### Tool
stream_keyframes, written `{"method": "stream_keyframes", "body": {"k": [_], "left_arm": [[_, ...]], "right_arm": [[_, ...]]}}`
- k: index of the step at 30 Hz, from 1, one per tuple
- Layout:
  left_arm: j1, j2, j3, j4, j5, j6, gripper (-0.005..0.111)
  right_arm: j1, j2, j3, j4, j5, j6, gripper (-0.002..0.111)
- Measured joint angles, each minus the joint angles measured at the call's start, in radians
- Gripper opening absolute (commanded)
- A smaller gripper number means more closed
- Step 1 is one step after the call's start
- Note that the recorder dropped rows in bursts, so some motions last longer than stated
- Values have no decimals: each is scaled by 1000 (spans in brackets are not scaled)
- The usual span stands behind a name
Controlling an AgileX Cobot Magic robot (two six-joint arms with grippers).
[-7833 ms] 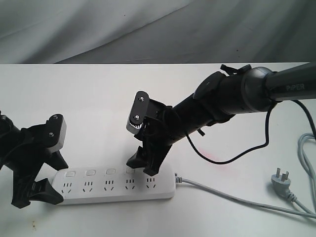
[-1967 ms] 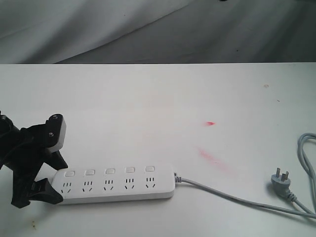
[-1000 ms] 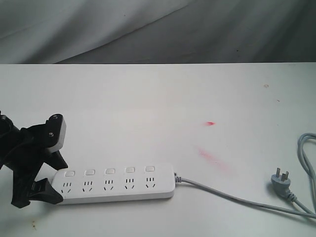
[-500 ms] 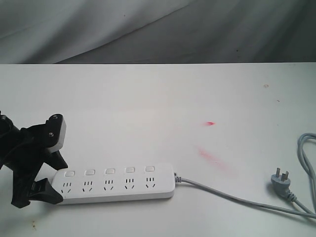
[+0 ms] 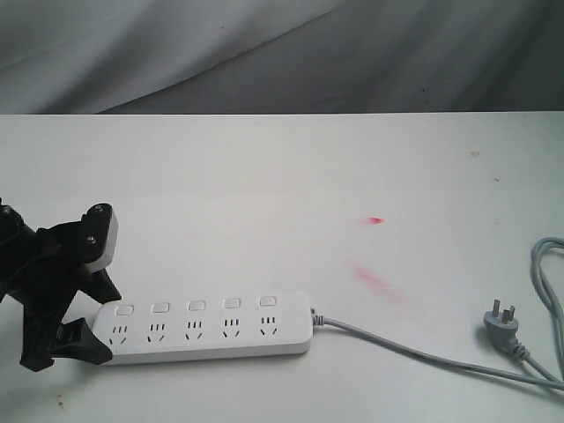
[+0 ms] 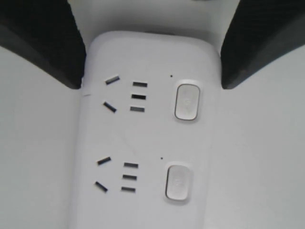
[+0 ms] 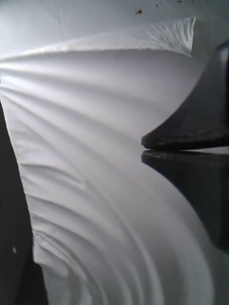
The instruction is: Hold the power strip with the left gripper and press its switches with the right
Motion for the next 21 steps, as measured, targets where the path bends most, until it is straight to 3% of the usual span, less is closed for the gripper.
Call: {"method": "stream_keyframes", "body": {"k": [5,11,21], "left_arm": [[0,0,0,0,0,0,40],[0,0,0,0,0,0,40],[0,0,0,-2,0,0,40]], "right_arm": [[-99,-15,43,-316,223,274,0],[-211,-15,49,-766,361,822,0],[-222,-19,49,-1164,433,1130,0]]}}
